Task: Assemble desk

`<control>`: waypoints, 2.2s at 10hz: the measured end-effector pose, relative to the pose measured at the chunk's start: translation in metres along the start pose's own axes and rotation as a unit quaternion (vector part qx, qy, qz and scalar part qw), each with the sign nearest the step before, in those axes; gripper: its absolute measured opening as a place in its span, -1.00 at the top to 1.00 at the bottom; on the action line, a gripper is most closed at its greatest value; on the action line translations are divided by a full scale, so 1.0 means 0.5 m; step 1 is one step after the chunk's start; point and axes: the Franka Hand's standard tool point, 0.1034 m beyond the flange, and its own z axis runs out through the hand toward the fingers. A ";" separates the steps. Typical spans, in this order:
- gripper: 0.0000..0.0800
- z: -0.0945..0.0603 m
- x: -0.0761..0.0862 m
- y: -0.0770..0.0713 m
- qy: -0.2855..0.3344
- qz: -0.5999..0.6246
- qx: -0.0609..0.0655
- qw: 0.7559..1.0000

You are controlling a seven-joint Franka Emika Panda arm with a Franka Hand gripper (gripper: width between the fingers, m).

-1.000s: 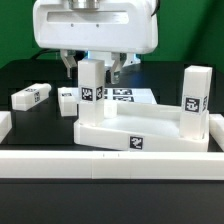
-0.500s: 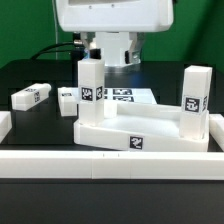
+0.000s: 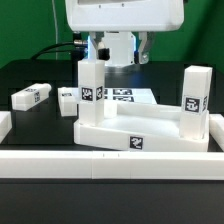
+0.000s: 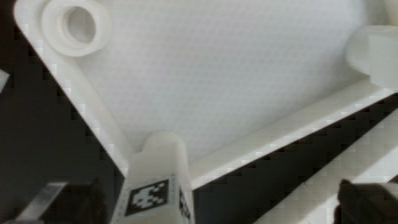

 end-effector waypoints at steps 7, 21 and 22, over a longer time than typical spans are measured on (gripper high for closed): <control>-0.62 0.035 -0.050 0.023 0.007 0.074 0.000 0.997; -0.62 0.155 -0.147 0.049 -0.015 0.515 -0.025 0.857; -0.62 0.170 -0.155 0.052 -0.013 0.512 -0.033 0.858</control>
Offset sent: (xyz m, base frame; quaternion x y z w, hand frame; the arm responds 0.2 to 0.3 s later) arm -0.0315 0.0028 -0.0294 0.0179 0.0657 -0.0074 0.9976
